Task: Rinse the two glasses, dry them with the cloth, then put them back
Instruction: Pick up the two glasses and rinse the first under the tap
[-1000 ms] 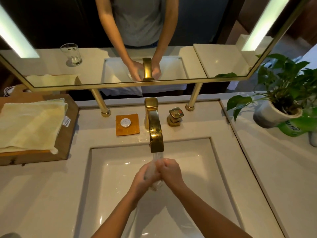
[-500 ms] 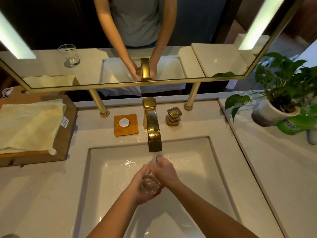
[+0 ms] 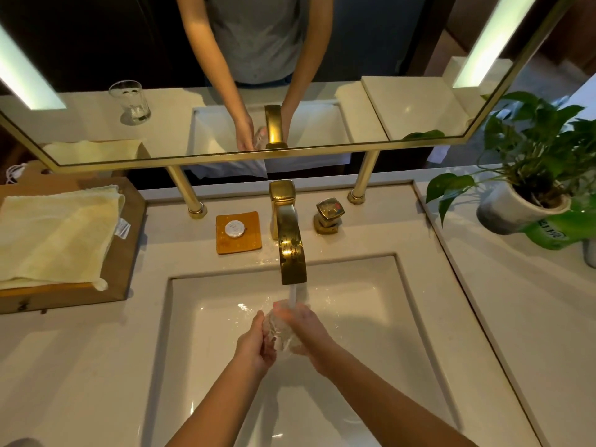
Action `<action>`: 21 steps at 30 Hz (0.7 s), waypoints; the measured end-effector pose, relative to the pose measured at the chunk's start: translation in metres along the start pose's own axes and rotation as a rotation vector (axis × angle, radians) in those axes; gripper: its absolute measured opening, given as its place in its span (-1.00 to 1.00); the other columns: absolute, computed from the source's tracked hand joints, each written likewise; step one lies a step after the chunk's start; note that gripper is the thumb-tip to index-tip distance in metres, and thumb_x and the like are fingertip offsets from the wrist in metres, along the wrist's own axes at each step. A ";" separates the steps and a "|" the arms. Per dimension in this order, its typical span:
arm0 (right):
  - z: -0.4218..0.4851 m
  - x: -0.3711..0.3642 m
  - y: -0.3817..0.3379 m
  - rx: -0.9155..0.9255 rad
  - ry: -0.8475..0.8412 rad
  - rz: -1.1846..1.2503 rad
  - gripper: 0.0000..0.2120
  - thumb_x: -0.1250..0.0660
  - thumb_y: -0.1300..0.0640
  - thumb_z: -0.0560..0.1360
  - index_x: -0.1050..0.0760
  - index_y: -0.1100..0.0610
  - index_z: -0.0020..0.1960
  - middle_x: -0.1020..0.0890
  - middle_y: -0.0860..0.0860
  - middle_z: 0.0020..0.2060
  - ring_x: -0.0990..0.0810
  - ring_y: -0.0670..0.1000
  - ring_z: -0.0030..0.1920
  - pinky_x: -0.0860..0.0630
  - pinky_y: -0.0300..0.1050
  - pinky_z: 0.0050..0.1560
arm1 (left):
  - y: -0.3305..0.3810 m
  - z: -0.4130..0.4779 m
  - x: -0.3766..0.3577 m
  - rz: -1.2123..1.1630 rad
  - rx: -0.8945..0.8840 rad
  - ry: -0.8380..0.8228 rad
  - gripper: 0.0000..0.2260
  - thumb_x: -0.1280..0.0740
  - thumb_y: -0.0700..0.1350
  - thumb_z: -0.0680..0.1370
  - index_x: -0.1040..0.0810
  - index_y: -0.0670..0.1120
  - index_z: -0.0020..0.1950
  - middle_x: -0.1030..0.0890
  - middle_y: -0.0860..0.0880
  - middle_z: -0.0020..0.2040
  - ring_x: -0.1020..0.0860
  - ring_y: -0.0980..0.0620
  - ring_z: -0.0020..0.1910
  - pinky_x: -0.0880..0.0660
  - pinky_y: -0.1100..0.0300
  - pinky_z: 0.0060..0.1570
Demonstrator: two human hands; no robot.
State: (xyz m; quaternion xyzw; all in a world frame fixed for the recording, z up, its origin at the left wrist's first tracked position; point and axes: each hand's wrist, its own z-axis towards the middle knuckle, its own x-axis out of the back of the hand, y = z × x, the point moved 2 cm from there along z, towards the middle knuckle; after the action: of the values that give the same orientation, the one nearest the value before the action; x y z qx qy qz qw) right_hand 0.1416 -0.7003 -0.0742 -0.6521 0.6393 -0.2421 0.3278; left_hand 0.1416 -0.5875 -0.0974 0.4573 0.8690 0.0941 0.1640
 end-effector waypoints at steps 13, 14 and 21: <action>0.001 0.023 -0.009 0.462 0.164 -0.536 -0.63 -0.25 -0.26 0.45 -0.47 0.00 0.05 -0.59 0.00 -0.05 -0.57 -0.02 -0.01 -0.57 -0.04 -0.02 | 0.001 -0.021 -0.015 0.079 -0.008 -0.377 -0.70 -0.30 -0.03 0.55 -0.55 -0.17 0.19 -0.69 -0.15 -0.16 -0.65 0.01 -0.16 -0.52 0.19 -0.03; 0.001 0.024 -0.011 0.389 0.169 -0.433 -0.68 -0.26 -0.22 0.48 -0.47 0.01 0.05 -0.60 0.01 -0.06 -0.59 0.01 -0.03 -0.61 0.01 -0.03 | 0.001 -0.025 -0.017 0.163 -0.048 -0.396 -0.72 -0.29 -0.02 0.56 -0.55 -0.14 0.19 -0.70 -0.15 -0.10 -0.65 -0.02 -0.10 -0.50 0.16 0.02; 0.012 0.026 0.002 -0.211 0.163 0.098 -0.57 -0.11 -0.17 0.58 -0.52 0.16 0.12 -0.65 0.21 -0.02 -0.67 0.16 -0.06 -0.64 -0.02 -0.23 | 0.001 -0.048 -0.017 1.201 -0.783 -0.594 -0.72 -0.23 -0.18 0.59 -0.55 0.00 0.26 -0.64 0.04 0.14 -0.59 0.15 0.13 -0.51 0.28 0.13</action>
State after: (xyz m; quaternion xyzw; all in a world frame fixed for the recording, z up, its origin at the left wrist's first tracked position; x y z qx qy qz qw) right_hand 0.1508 -0.7245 -0.0865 -0.6290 0.7169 -0.2095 0.2158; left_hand 0.1330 -0.6014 -0.0492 0.7647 0.2954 0.3403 0.4606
